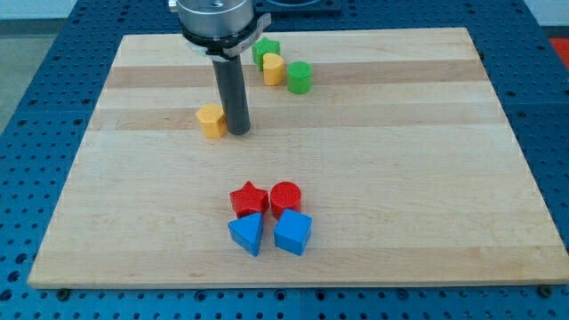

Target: Separate green star and yellow heart

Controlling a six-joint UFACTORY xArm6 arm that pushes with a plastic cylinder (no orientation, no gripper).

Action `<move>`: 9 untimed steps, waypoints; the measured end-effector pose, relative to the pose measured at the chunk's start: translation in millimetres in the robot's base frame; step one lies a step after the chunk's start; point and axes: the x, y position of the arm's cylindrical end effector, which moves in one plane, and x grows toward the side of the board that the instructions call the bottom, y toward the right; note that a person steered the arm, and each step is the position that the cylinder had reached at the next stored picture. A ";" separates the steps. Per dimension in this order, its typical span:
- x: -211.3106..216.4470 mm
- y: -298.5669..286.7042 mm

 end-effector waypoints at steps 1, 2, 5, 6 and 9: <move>-7.1 -3.0; -7.1 -31.5; -21.8 -47.6; -50.2 -45.0; -148.4 -44.4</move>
